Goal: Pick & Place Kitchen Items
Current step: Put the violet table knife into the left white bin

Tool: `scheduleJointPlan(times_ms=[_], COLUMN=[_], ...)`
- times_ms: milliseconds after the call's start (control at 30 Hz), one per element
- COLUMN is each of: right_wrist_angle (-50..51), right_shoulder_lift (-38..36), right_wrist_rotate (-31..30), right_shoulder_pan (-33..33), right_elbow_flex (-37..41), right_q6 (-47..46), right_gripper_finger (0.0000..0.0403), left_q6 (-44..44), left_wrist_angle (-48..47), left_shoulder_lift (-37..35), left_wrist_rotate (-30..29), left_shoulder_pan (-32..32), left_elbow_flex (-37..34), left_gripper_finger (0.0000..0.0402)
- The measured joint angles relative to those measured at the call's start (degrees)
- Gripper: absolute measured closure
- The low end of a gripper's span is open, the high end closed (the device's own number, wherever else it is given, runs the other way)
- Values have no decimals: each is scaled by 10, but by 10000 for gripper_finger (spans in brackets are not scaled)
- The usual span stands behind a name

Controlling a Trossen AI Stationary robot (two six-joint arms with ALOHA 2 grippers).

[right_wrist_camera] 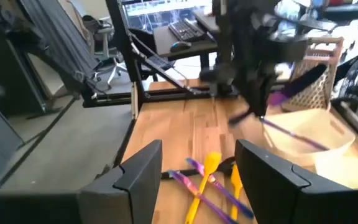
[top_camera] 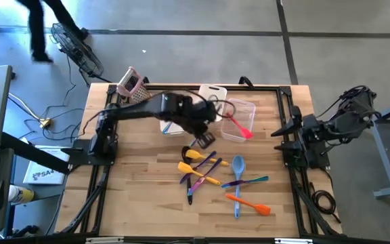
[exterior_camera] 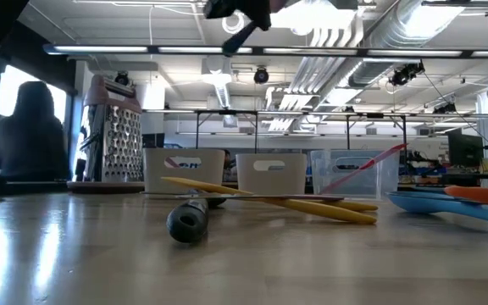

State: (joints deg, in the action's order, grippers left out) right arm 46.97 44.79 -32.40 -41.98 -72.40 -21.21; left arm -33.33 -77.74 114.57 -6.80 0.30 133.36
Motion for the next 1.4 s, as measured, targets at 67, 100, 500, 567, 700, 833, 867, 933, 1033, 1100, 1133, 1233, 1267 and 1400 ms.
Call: scheduleJointPlan(times_ms=[67, 100, 500, 567, 700, 833, 867, 933, 1033, 1100, 1133, 1233, 1267, 1400], right_wrist_angle=[14, 21, 78, 89, 109, 130, 134, 141, 153, 162, 163, 163, 163, 168], right_shoulder_lift=[3, 4, 8, 7, 8, 7, 8, 8, 7, 7, 7, 7, 7, 7], right_wrist_rotate=[0, 0, -36, -45, -63, -67, -69, -79, -94, -97, -97, -97, -97, -97], right_shoulder_pan=[0, 0, 0, 0, 0, 0, 0, 0, 0, 0, 1, 3, 5, 16], right_elbow_flex=[0, 0, 0, 0, 0, 0, 0, 0, 0, 0, 0, 0, 0, 0], right_q6=[-12, -18, -46, -47, -68, -86, -90, -97, -106, -106, -106, -105, -103, -102], right_gripper_finger=[205, 205, 205, 205, 205, 205, 205, 205, 205, 205, 205, 205, 205, 205], left_q6=[-6, -9, 15, 29, 57, 83, 90, 100, 119, 123, 126, 141, 143, 151], left_wrist_angle=[-35, -57, -119, -126, -124, -123, -122, -122, -123, -122, -123, -122, -123, -123], left_shoulder_lift=[-14, -18, -30, -30, -29, -28, -28, -29, -28, -28, -28, -28, -28, -28], left_wrist_rotate=[7, 13, 95, 106, 125, 179, 193, 212, 242, 257, 264, 291, 304, 337], left_shoulder_pan=[16, 23, 132, 157, 202, 239, 246, 257, 271, 276, 279, 280, 280, 279], left_elbow_flex=[0, 0, -7, -14, -41, -74, -83, -106, -144, -169, -181, -214, -224, -258], left_gripper_finger=[394, 394, 394, 394, 394, 394, 394, 394, 394, 394, 394, 394, 394, 394])
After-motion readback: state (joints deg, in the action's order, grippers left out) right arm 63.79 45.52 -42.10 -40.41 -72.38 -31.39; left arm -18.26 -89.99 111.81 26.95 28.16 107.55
